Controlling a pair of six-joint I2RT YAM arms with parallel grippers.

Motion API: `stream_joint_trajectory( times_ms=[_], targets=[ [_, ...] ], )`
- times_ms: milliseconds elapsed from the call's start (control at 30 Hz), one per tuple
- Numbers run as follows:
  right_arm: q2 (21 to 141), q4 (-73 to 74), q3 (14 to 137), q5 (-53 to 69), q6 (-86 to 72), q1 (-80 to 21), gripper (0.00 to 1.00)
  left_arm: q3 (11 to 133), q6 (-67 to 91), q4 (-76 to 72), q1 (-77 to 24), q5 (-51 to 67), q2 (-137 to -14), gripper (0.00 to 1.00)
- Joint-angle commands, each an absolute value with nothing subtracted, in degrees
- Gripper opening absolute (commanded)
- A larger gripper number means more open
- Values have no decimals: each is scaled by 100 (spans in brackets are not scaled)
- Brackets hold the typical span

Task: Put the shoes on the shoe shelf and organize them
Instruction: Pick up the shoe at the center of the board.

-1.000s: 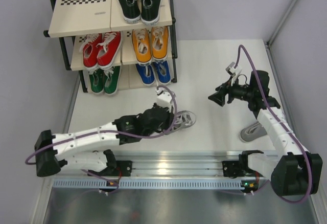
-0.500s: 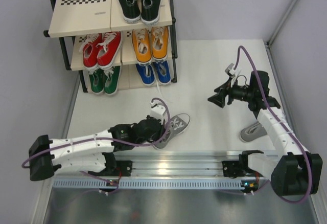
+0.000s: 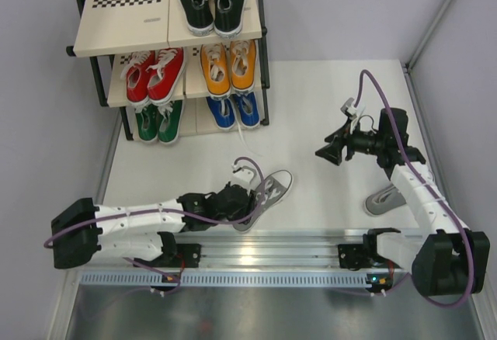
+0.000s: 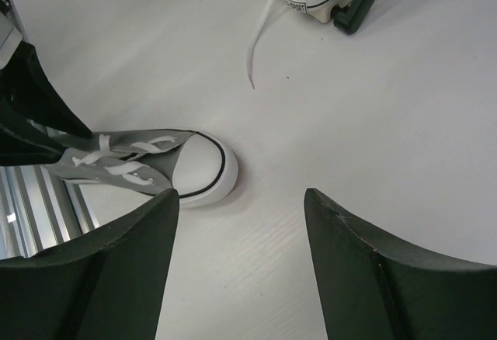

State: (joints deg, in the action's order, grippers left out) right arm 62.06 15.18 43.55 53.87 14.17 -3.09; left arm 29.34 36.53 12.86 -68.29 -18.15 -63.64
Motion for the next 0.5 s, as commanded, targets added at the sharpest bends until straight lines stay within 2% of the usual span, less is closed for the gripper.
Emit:
stream_joint_trajectory(
  times_ms=[0, 233, 467],
  targets=[
    [6214, 1397, 4535, 5555, 1600, -246, 66, 2909, 3551, 923, -6820, -1696, -6012, 49],
    [6205, 1389, 4535, 5555, 1600, -246, 66, 3208, 2971, 1546, -6820, -1468, -5994, 67],
    [6214, 1380, 4535, 5546, 1600, -246, 66, 3506, 3128, 1960, -6820, -1512, -6855, 70]
  ],
)
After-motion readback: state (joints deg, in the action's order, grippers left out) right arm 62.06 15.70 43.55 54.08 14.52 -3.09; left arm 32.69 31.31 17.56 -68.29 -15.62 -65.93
